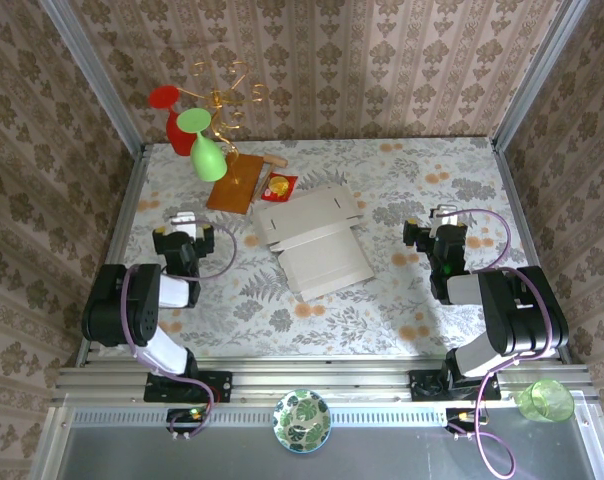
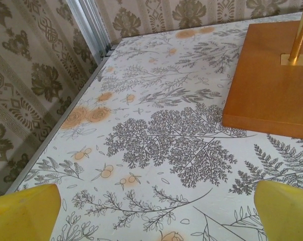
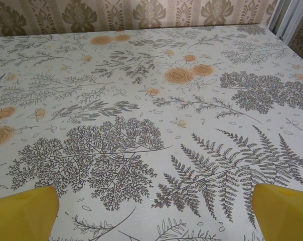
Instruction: Fold the paper box
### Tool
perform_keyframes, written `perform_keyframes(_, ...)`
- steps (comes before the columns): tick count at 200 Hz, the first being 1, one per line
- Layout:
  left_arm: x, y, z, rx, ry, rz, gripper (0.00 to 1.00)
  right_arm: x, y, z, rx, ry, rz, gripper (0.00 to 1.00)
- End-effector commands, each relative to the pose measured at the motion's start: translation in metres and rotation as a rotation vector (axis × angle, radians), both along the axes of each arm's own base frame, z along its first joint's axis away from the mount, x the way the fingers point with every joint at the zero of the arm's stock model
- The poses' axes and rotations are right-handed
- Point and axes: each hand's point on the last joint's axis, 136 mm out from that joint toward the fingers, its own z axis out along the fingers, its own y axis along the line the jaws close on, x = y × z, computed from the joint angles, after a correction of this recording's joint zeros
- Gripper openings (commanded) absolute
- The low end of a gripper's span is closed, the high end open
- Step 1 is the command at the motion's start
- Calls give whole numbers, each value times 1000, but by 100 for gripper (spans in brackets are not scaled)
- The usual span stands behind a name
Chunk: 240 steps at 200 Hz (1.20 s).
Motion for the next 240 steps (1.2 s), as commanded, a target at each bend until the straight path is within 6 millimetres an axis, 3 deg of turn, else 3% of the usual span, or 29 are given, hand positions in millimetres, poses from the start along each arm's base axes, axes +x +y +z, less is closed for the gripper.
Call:
perform_keyframes(1, 3, -5, 6, -37, -9, -17, 100, 4, 1, 4, 9, -12, 7, 100)
perform_keyframes(27, 1, -4, 7, -39, -19, -17, 100, 4, 1, 5, 9, -18, 6, 100)
perform_keyframes(55, -18, -13, 25, 26, -128, -22, 100, -8, -11, 27, -31, -23, -96, 100)
perform_keyframes(80, -35, -30, 66, 161, -212, 21, 100, -16, -12, 91, -31, -122, -141, 100)
perform_keyframes(101, -39, -29, 115, 105, -292, 107, 100, -21, -3, 168, -25, -198, -151, 100)
perform_keyframes(111, -39, -21, 136, 6, -254, 209, 100, -23, 5, 211, -25, -207, -146, 100)
perform_keyframes(116, -41, -20, 134, -60, -175, 232, 100, -26, 7, 215, -23, -162, -159, 100)
perform_keyframes(122, -47, -21, 131, -153, -75, 239, 100, -29, 4, 237, 29, -155, -203, 100)
perform_keyframes(127, -54, -18, 131, -268, -37, 273, 100, -33, 2, 239, 89, -107, -229, 100)
perform_keyframes(132, -56, -13, 129, -365, -30, 296, 100, -36, 2, 235, 140, -43, -241, 100)
perform_keyframes(144, -49, -28, 119, -626, 8, 174, 100, -45, -5, 223, 277, 38, -333, 100)
perform_keyframes(152, -49, -29, 112, -763, 26, 166, 93, -57, -10, 205, 346, 108, -391, 100)
perform_keyframes(167, -55, -46, 102, -864, 109, 145, 82, -55, 15, 196, 431, 165, -220, 99)
perform_keyframes(189, -72, -83, 88, -940, 248, 74, 67, -75, 37, 171, 584, 275, -205, 78)
perform_keyframes(208, -88, -117, 67, -1014, 364, 20, 56, -94, 74, 123, 759, 467, -174, 70)
perform_keyframes(240, -97, -167, 31, -1090, 509, -59, 39, -120, 156, 36, 1019, 739, -66, 69)
